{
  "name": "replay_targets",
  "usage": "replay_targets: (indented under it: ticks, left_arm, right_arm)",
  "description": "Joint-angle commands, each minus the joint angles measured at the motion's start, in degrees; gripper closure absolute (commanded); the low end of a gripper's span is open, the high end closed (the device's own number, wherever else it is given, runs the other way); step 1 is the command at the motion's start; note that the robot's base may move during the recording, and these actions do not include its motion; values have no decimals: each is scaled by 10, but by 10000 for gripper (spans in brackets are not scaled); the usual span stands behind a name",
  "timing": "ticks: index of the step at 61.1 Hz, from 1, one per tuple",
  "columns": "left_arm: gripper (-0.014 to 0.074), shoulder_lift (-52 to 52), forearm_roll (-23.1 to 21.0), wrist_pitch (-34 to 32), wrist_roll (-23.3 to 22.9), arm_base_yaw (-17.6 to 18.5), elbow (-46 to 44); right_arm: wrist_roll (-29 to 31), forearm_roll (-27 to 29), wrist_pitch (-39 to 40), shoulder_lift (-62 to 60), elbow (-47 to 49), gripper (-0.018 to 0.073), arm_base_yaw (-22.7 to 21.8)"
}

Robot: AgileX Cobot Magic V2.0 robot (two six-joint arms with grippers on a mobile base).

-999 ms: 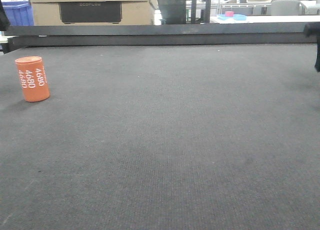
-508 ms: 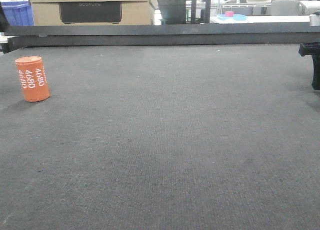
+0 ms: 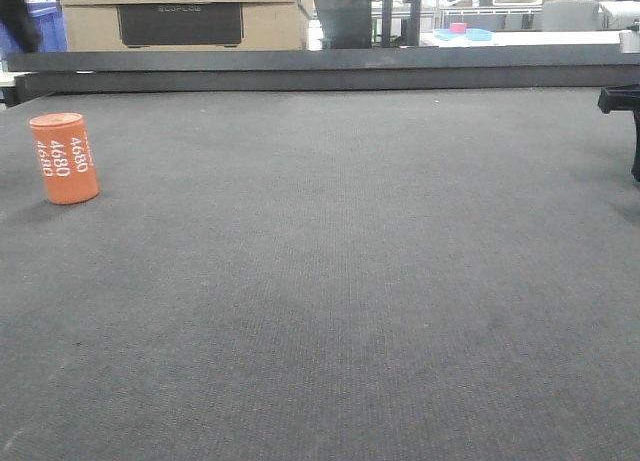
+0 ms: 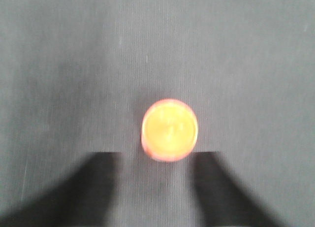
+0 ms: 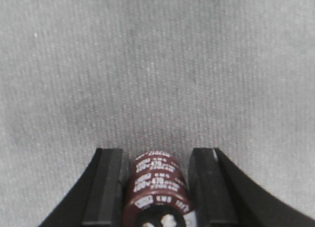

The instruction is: Place cylindrical capacitor in blue bin on shelf

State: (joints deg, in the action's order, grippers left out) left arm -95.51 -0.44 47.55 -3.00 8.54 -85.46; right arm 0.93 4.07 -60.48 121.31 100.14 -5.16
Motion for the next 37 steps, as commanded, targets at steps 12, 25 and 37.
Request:
replay_targets:
  ticks: [12,25,37]
  left_arm:
    - [84,-32,-3,-31,-1,-2,-13]
    - [85,-75,0,-13,0,5,-53]
    - [85,-118,29,18,0,28,-92]
  right_arm:
    - [1,9,-20,-2,5,721,-4]
    - [1,25,-20,-2,5,721,-4]
    - [1,26,-21,-1,5,721,-4]
